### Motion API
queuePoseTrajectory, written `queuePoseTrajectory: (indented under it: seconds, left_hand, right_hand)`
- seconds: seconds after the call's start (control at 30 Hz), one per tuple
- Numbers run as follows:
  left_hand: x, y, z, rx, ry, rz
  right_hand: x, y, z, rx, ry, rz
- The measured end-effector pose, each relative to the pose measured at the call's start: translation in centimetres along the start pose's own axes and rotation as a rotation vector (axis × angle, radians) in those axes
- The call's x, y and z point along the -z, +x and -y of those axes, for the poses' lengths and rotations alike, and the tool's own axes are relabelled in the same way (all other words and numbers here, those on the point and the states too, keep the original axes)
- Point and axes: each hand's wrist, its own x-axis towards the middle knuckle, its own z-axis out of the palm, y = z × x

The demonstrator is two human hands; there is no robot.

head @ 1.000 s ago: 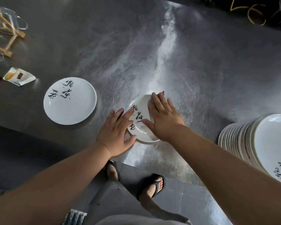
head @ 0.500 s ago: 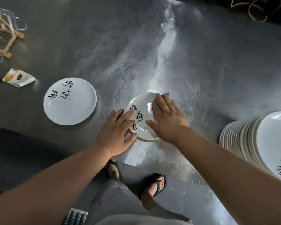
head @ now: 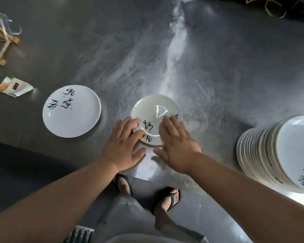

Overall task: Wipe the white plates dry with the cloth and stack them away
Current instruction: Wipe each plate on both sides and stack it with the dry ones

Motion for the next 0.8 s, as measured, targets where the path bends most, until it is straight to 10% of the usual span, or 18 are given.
queuePoseTrajectory:
  seconds: [0.2,0.37,0.53,0.8]
  left_hand:
    - [0.0,0.3,-0.1,0.038,0.042,0.026]
    - [-0.1,0.4,0.0,-0.031,0.055,0.036]
    - [-0.2,0.4,0.1,-0.024,0.036,0.019]
    - [-0.3,0.2,0.0,0.026,0.027,-0.021]
  right_hand:
    - [-2.6,-3.2,-4.2,0.343,-0.086,-0.104]
    - [-0.5,-0.6,-3.7,-0.035,0.013,-0.089]
    - [-2.1,-3.6,-2.1,0.218,-0.004,-0.065]
    - [-0.5,-0.9,-0.5,-0.085,0.130,-0.051]
